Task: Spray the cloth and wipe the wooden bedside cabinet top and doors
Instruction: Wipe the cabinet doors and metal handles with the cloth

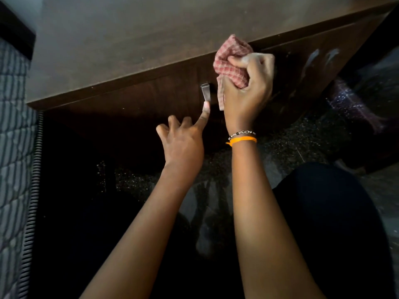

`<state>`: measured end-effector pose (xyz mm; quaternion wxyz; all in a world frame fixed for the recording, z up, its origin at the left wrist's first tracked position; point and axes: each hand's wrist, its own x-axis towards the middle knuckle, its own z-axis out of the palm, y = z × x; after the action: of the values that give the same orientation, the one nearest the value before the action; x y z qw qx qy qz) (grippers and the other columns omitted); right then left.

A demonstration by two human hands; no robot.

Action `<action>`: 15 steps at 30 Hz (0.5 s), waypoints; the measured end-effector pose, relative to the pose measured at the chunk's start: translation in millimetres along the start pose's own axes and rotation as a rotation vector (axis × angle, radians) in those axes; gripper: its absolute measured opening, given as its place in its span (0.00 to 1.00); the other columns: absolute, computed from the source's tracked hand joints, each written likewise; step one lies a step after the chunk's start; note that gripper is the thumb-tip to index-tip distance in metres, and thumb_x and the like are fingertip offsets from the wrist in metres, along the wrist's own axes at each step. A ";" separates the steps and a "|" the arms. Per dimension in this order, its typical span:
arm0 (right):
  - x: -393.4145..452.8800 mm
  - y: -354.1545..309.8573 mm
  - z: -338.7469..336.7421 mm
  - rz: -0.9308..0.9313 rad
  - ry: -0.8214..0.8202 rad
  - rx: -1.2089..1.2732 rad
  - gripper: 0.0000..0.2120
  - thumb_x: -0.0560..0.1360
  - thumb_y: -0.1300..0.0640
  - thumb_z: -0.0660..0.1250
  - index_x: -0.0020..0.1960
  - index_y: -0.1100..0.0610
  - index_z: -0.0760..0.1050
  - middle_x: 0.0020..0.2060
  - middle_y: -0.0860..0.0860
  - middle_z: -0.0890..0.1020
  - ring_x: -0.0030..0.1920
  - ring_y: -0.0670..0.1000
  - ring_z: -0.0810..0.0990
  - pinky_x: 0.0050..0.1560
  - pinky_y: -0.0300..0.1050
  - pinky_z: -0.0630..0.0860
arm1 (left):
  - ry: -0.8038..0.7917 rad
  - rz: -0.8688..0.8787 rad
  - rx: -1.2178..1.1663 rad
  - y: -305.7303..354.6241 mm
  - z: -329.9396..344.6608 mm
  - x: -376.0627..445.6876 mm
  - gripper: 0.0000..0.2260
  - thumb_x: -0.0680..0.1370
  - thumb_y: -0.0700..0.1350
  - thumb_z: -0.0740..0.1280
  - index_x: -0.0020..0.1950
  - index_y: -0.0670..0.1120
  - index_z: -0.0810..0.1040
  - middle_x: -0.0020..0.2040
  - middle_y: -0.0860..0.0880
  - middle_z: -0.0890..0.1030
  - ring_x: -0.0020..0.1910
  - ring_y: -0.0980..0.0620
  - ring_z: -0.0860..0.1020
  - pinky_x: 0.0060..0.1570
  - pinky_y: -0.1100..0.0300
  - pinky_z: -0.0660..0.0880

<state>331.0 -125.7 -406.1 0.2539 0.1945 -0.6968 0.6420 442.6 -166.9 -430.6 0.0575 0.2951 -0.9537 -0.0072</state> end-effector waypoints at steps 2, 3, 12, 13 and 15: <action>4.4 3.5 7.9 0.212 0.169 0.151 0.12 0.59 0.73 0.67 0.41 0.64 0.79 0.42 0.56 0.77 0.44 0.49 0.77 0.49 0.33 0.73 | -0.003 0.006 0.015 -4.2 -2.7 0.3 0.33 0.76 0.36 0.56 0.75 0.58 0.47 0.55 0.45 0.75 0.57 0.40 0.66 0.54 0.46 0.61; 11.3 5.1 9.8 0.359 0.257 0.242 0.13 0.60 0.73 0.66 0.42 0.64 0.79 0.43 0.59 0.79 0.44 0.52 0.79 0.49 0.36 0.75 | 0.008 0.011 0.023 -5.9 -3.7 1.0 0.33 0.76 0.37 0.56 0.75 0.59 0.47 0.56 0.45 0.75 0.58 0.40 0.66 0.55 0.46 0.61; -13.4 -13.3 10.5 0.055 -0.025 -0.070 0.11 0.60 0.69 0.70 0.41 0.63 0.74 0.43 0.57 0.75 0.45 0.51 0.74 0.49 0.37 0.70 | 0.009 0.007 0.005 -0.1 1.3 0.0 0.27 0.77 0.38 0.55 0.75 0.54 0.56 0.57 0.44 0.75 0.60 0.40 0.66 0.58 0.45 0.61; -12.5 -10.5 9.9 0.019 -0.055 -0.080 0.11 0.60 0.69 0.69 0.42 0.64 0.75 0.44 0.57 0.75 0.46 0.53 0.75 0.49 0.39 0.70 | 0.015 0.010 0.007 -2.1 1.2 -0.2 0.27 0.77 0.38 0.55 0.74 0.54 0.57 0.57 0.44 0.76 0.59 0.39 0.67 0.58 0.45 0.61; 1.4 2.1 7.5 0.016 0.025 -0.047 0.13 0.61 0.70 0.67 0.45 0.65 0.76 0.45 0.57 0.76 0.47 0.52 0.74 0.51 0.32 0.68 | 0.049 0.036 0.040 -2.7 0.1 0.3 0.30 0.74 0.37 0.60 0.74 0.54 0.58 0.53 0.44 0.78 0.56 0.39 0.69 0.57 0.44 0.62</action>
<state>327.8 -132.9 -407.3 0.2619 0.1746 -0.7100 0.6299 443.9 -169.2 -430.8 0.0752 0.2792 -0.9571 0.0204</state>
